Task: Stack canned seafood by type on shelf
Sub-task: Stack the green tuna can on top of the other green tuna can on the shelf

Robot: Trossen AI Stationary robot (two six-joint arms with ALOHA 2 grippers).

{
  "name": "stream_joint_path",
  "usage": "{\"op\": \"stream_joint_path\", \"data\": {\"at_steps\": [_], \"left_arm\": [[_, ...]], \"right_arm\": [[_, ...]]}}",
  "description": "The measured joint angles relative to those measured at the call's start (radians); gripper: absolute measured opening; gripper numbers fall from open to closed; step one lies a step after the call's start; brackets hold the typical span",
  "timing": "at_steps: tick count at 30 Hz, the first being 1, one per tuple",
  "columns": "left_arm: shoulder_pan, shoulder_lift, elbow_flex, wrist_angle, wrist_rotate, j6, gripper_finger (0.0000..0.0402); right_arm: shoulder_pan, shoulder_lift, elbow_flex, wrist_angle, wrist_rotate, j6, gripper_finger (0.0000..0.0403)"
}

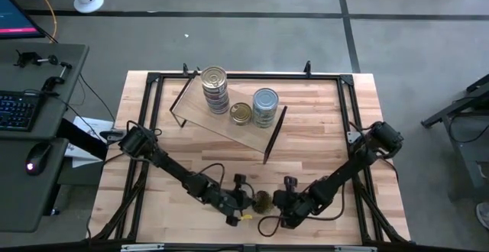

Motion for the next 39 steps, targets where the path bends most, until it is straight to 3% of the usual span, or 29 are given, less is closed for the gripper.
{"op": "stream_joint_path", "data": {"at_steps": [14,21,25,33,36,39], "left_arm": [[-0.012,0.004,-0.004,-0.101,-0.003,-0.087,0.0000],[-0.021,-0.101,-0.016,-0.365,0.003,-0.208,0.0000],[-0.038,-0.215,-0.131,-0.370,-0.060,-0.364,0.0000],[-0.215,-0.419,-0.384,-0.358,-0.297,-0.904,0.0000],[-0.276,-0.440,-0.399,-0.358,-0.347,-0.998,0.0000],[-0.306,-0.441,-0.394,-0.352,-0.354,-1.046,0.0000]], "right_arm": [[0.002,-0.003,0.119,-0.025,0.044,-0.085,0.0000],[0.002,-0.032,0.291,-0.352,0.021,-0.209,0.0000],[-0.025,-0.044,0.448,-0.552,0.018,-0.387,0.0000],[-0.222,-0.038,0.624,-0.647,-0.253,-0.801,0.0007],[-0.292,-0.011,0.682,-0.722,-0.347,-0.902,0.0035],[-0.332,0.034,0.729,-0.822,-0.401,-0.965,0.0089]]}}
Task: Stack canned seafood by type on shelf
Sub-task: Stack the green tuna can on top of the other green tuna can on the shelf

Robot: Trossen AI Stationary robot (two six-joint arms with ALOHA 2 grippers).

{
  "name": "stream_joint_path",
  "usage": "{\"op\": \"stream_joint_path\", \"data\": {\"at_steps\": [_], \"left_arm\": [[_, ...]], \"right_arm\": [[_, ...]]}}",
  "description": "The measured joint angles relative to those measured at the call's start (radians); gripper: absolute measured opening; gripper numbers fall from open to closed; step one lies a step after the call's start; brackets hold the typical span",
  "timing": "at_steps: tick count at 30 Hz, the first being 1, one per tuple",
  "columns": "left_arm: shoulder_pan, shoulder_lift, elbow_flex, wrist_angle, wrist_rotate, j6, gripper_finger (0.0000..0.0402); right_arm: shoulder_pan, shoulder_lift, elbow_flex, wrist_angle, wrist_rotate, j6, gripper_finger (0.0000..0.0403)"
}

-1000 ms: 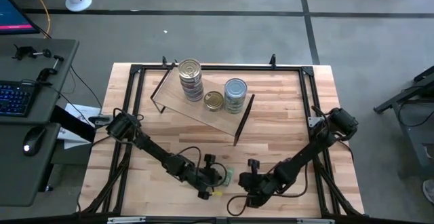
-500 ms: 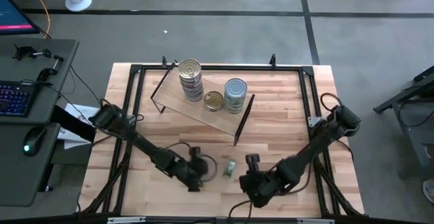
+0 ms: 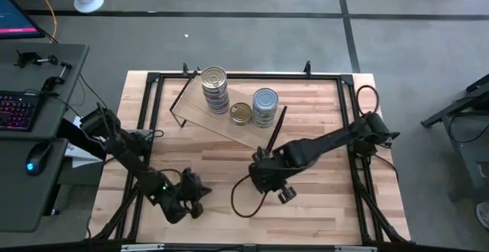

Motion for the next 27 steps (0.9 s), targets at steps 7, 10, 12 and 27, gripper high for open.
{"op": "stream_joint_path", "data": {"at_steps": [7,10,12,27], "left_arm": [[-0.009,0.000,0.007,0.014,-0.003,-0.079,0.0000],[-0.009,0.000,0.007,0.027,-0.005,-0.080,0.0000],[-0.009,0.000,0.008,0.031,-0.005,-0.081,0.0000],[-0.007,0.000,0.008,0.025,-0.056,-0.071,0.0000]], "right_arm": [[0.004,0.130,0.065,-0.093,0.046,-0.254,0.0240],[0.009,0.167,0.089,-0.135,0.080,-0.346,0.0273],[0.004,0.185,0.089,-0.153,0.090,-0.371,0.0280],[-0.040,0.217,0.085,-0.105,0.115,-0.446,0.0281]]}}
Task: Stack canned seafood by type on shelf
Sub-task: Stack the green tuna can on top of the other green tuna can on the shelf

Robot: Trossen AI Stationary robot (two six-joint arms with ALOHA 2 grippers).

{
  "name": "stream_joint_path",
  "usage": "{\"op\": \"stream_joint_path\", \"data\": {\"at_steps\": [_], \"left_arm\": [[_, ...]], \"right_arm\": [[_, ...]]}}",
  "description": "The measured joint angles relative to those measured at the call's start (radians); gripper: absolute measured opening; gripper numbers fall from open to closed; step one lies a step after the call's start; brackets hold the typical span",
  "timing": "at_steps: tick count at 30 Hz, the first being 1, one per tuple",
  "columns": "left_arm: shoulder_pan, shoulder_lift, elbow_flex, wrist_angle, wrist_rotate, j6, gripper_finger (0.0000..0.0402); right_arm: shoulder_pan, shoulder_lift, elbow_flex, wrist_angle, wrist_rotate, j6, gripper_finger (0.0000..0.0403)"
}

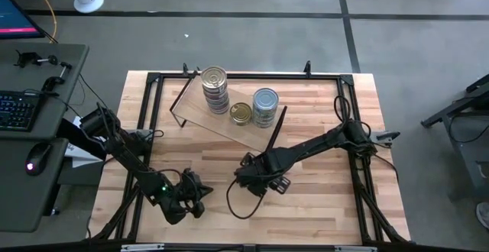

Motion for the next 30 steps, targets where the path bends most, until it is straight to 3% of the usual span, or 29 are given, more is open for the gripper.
{"op": "stream_joint_path", "data": {"at_steps": [11,14,18,22,25,28,30], "left_arm": [[0.000,0.000,0.000,0.000,-0.058,0.012,0.0000],[0.000,0.000,0.000,0.021,-0.130,0.000,0.0000],[0.001,-0.010,0.002,0.004,-0.191,0.002,0.0000],[0.013,-0.085,0.002,-0.091,-0.190,0.081,0.0000],[0.032,-0.185,0.002,-0.220,-0.192,0.142,0.0000],[0.054,-0.292,0.002,-0.352,-0.222,0.211,0.0000],[0.069,-0.354,0.001,-0.423,-0.248,0.259,0.0000]], "right_arm": [[0.000,0.089,-0.001,0.027,-0.001,0.032,0.0269],[0.005,0.089,0.008,0.018,0.035,0.055,0.0223],[0.015,0.088,0.087,-0.025,0.041,0.134,0.0118],[0.023,0.086,0.237,-0.058,0.056,0.232,0.0117],[0.031,0.085,0.376,-0.053,0.177,0.305,0.0117],[0.029,0.081,0.488,-0.027,0.410,0.334,0.0117],[0.017,0.070,0.485,0.028,0.559,0.320,0.0117]]}}
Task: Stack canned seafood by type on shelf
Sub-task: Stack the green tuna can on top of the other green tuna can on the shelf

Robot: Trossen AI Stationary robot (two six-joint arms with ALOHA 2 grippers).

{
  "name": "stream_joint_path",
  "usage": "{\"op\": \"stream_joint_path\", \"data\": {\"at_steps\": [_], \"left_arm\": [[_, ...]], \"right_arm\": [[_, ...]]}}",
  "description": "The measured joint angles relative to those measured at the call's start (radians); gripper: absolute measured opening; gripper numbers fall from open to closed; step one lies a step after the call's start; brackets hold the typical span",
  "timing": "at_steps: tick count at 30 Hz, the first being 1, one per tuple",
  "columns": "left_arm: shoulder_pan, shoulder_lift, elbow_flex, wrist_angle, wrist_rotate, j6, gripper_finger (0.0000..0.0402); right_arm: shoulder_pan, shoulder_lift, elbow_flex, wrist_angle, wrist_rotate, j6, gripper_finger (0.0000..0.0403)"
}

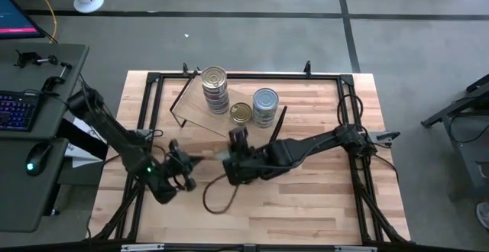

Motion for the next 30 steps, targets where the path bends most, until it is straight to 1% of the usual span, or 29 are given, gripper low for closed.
{"op": "stream_joint_path", "data": {"at_steps": [1,3,8,15,21,26,30], "left_arm": [[0.008,-0.027,0.000,-0.024,-0.013,0.022,0.0000],[0.024,-0.070,0.000,-0.066,-0.032,0.057,0.0000],[0.058,-0.128,0.000,-0.084,-0.037,0.105,0.0000],[0.068,-0.133,0.000,-0.086,-0.038,0.110,0.0000],[0.068,-0.133,0.000,-0.090,-0.036,0.128,0.0000],[0.068,-0.133,0.000,-0.090,-0.036,0.127,0.0000],[0.068,-0.133,0.000,-0.090,-0.036,0.127,0.0000]], "right_arm": [[-0.004,-0.004,-0.007,0.015,0.056,-0.012,0.0117],[-0.022,-0.001,-0.024,0.013,0.132,-0.022,0.0117],[-0.067,0.001,-0.098,0.030,0.323,0.019,0.0117],[-0.094,0.001,-0.156,0.045,0.441,0.018,0.0117],[-0.122,0.001,-0.212,0.045,0.446,0.022,0.0117],[-0.133,0.001,-0.241,0.036,0.497,0.067,0.0120],[-0.141,0.001,-0.242,0.044,0.489,0.090,0.0166]]}}
